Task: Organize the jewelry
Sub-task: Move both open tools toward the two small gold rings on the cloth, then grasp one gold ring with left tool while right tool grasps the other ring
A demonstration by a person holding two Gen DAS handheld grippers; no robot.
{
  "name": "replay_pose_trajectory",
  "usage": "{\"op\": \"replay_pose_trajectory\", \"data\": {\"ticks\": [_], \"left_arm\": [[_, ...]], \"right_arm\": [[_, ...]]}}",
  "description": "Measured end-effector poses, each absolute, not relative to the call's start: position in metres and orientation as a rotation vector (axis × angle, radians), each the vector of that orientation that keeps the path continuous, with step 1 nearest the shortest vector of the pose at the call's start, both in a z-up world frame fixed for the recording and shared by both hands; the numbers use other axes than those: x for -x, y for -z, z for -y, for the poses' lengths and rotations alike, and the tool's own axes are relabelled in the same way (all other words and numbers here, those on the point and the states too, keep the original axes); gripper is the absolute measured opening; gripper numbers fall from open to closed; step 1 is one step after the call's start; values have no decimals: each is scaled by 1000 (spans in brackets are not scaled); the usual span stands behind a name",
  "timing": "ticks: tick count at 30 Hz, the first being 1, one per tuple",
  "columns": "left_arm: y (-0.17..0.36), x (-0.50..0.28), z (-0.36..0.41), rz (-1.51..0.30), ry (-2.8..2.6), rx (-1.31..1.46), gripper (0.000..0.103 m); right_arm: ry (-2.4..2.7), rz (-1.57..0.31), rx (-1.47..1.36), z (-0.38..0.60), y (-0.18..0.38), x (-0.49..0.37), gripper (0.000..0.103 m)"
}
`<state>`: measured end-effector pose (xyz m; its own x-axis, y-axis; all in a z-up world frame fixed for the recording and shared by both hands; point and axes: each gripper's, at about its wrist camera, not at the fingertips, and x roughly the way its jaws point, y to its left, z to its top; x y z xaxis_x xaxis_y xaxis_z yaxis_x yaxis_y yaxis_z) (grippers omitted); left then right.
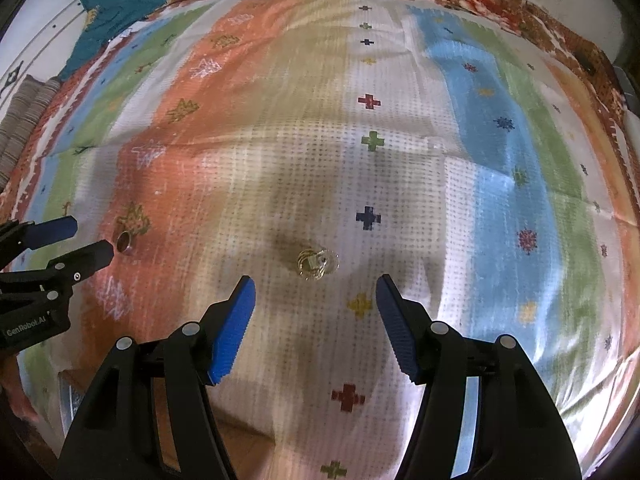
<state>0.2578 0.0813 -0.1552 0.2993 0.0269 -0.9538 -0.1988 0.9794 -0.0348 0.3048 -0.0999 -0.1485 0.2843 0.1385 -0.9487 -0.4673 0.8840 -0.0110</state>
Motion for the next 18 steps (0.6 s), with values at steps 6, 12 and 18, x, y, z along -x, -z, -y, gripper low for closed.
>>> {"op": "replay_pose_trajectory", "data": {"ticks": [6, 12, 18], "left_arm": [[167, -268, -81, -1288, -136, 153, 53], [176, -274, -83, -1302, -115, 166, 47], [181, -276, -81, -1324, -104, 155, 22]], "right_arm": [[-411, -1244, 321, 98, 162, -315, 57], [-399, -1268, 309, 98, 172, -324, 50], [-402, -1271, 338, 96, 174, -323, 28]]}}
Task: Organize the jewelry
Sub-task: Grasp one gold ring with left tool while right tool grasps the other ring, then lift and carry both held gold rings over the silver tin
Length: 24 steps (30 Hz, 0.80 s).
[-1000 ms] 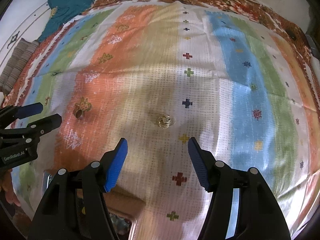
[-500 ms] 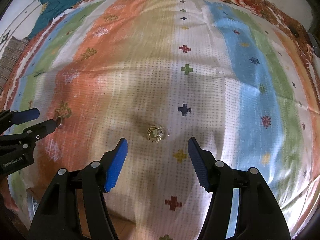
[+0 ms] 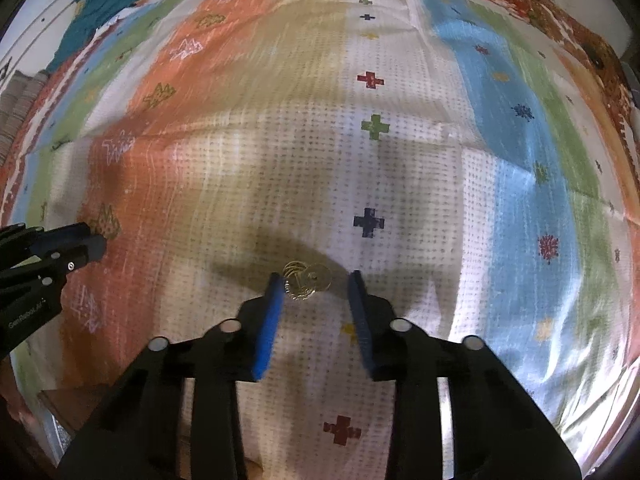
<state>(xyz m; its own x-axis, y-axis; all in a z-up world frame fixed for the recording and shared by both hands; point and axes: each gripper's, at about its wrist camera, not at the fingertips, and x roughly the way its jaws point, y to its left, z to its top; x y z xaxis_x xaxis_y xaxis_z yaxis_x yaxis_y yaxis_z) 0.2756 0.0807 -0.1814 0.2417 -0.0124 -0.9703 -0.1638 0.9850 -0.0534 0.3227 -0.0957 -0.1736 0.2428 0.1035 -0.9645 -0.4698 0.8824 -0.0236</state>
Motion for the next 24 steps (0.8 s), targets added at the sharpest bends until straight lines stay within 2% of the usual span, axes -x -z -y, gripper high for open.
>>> {"op": "replay_pose_trajectory", "data": {"ticks": [1, 2, 9, 12, 24], "left_arm": [[182, -275, -79, -1326, -102, 149, 18], [183, -275, -76, -1329, -99, 136, 18], [173, -273, -68, -1312, -95, 110, 18], [164, -273, -68, -1294, -94, 118, 18], [141, -257, -64, -1249, -76, 123, 18]], "right_arm": [[-406, -1273, 339, 95, 174, -322, 21], [-410, -1273, 340, 95, 174, -322, 18], [-429, -1260, 310, 97, 168, -320, 17], [-438, -1242, 307, 98, 160, -314, 9], [-444, -1200, 291, 100, 142, -303, 5]]}}
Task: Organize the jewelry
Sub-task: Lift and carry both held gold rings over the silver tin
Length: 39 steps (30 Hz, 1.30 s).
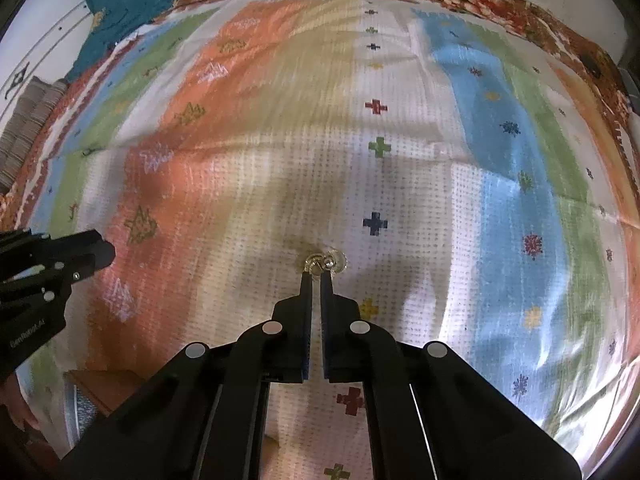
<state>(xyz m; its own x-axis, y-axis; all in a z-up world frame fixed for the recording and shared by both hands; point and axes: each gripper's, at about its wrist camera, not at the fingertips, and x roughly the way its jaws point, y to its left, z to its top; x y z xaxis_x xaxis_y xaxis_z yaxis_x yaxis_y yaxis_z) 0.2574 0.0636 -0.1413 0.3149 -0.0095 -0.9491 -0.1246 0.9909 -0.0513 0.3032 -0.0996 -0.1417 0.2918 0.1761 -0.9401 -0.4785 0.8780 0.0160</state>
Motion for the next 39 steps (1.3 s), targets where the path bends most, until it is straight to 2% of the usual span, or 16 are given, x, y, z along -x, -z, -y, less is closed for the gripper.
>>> {"op": "replay_pose_trajectory", "data": {"ticks": [5, 6, 7, 8, 26, 27, 30, 39], "left_arm": [[136, -256, -61, -1238, -69, 120, 18], [136, -257, -60, -1238, -67, 117, 18], [136, -257, -59, -1240, -65, 114, 18], [137, -257, -59, -1242, -63, 112, 18], [145, -263, -56, -1262, -61, 88, 18], [145, -263, -55, -1261, -60, 87, 18], [144, -263, -54, -1259, -59, 85, 18], [134, -259, -50, -1235, -54, 85, 18]], "right_arm": [[-435, -1200, 309, 96, 142, -304, 7], [-430, -1202, 308, 96, 143, -305, 18], [-429, -1201, 308, 96, 143, -305, 36], [-429, -1199, 308, 96, 144, -306, 39], [-398, -1230, 337, 90, 173, -325, 39], [-397, -1227, 344, 89, 174, -324, 36], [-408, -1232, 351, 89, 173, -322, 17], [-427, -1224, 338, 91, 167, -313, 15]]}}
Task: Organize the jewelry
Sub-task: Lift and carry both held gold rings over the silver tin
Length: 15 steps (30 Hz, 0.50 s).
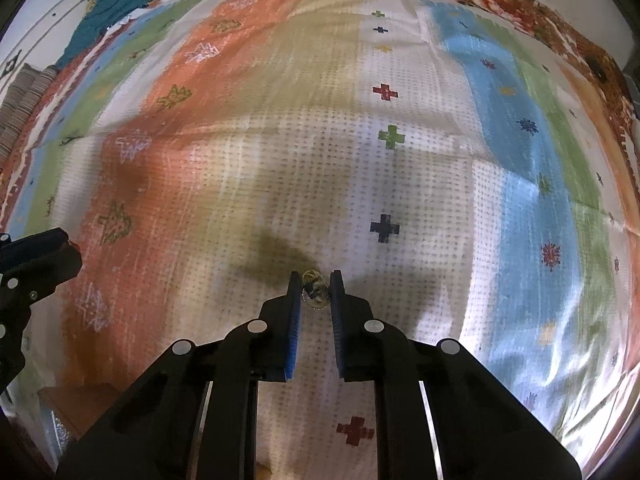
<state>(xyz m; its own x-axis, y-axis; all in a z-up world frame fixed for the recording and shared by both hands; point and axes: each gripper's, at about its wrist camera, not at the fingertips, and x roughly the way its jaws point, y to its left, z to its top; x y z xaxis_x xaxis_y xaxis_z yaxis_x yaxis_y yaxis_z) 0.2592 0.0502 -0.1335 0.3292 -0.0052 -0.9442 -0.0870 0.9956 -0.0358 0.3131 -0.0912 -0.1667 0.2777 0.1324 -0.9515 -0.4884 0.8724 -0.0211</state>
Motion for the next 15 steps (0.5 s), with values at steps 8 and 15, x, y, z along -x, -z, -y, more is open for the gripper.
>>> {"op": "replay_pose_trajectory", "data": {"ticks": [8, 15], "left_arm": [[114, -244, -43, -1195, -31, 83, 18], [97, -231, -36, -1156, -16, 88, 18]], "right_arm": [[-448, -1176, 327, 91, 141, -291, 15], [-463, -1128, 321, 96, 114, -274, 15]]}}
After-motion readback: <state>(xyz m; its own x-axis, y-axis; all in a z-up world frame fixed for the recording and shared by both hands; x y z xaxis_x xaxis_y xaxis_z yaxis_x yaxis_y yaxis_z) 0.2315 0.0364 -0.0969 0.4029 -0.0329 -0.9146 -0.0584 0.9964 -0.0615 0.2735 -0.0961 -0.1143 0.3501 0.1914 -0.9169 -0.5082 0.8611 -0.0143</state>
